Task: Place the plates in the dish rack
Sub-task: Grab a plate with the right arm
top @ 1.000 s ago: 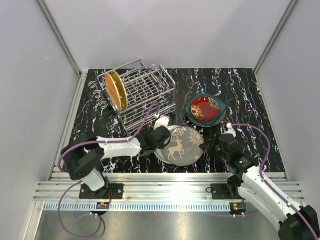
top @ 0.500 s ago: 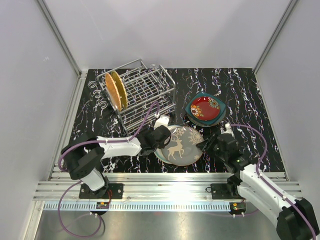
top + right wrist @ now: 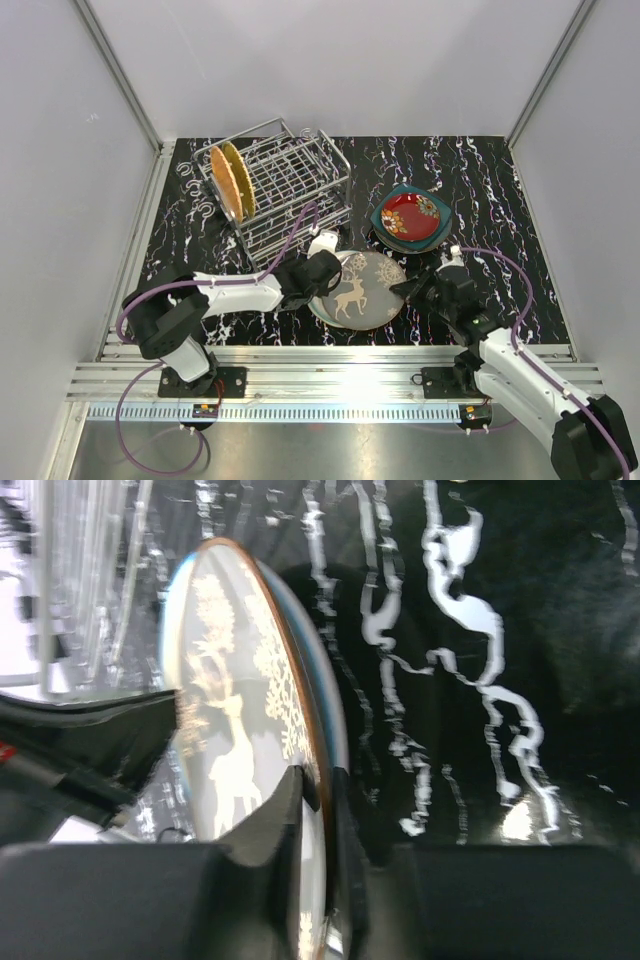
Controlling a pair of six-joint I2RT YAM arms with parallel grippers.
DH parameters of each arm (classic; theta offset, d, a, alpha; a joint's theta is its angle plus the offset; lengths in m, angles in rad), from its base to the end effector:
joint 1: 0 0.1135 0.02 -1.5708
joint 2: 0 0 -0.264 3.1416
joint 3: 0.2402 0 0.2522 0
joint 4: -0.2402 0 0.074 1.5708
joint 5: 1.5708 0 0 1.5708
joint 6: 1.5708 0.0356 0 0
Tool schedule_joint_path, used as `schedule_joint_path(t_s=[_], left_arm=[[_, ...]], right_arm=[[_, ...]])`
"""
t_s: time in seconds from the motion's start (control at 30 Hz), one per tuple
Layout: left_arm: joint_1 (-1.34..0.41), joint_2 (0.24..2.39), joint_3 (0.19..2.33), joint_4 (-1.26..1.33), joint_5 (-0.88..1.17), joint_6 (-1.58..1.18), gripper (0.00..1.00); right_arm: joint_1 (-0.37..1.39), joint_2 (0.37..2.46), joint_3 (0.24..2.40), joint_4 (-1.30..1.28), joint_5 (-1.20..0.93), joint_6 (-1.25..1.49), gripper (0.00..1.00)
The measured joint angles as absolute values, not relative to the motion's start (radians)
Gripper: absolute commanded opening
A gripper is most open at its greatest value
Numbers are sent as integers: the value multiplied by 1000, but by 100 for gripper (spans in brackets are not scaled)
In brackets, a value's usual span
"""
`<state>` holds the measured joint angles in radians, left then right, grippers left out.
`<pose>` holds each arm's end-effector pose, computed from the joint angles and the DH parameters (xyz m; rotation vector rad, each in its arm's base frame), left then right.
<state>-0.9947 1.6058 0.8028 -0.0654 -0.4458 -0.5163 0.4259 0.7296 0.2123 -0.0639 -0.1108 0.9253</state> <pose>0.1823 -0.2525 0.1618 0.3642 2.3107 -0.2010 0.1415 0.0685 0.1604 0.4990 2.2336 0.8709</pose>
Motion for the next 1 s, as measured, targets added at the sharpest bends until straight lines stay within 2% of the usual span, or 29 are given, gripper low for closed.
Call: schedule_joint_path(t_s=[0.17, 0.27, 0.43, 0.67, 1.0], left_arm=[[-992, 1606, 806, -72, -445, -515, 19], [-992, 1605, 808, -74, -442, -514, 23], [-994, 1582, 810, -117, -430, -509, 38], [-994, 1452, 827, -212, -427, -488, 54], [-1049, 1119, 955, -405, -336, -356, 65]], right_arm=[[424, 682, 213, -54, -129, 932, 0], [424, 665, 217, -80, -128, 926, 0], [424, 635, 240, -140, -125, 899, 0], [424, 616, 284, -220, -123, 846, 0], [424, 614, 384, -335, -105, 757, 0]])
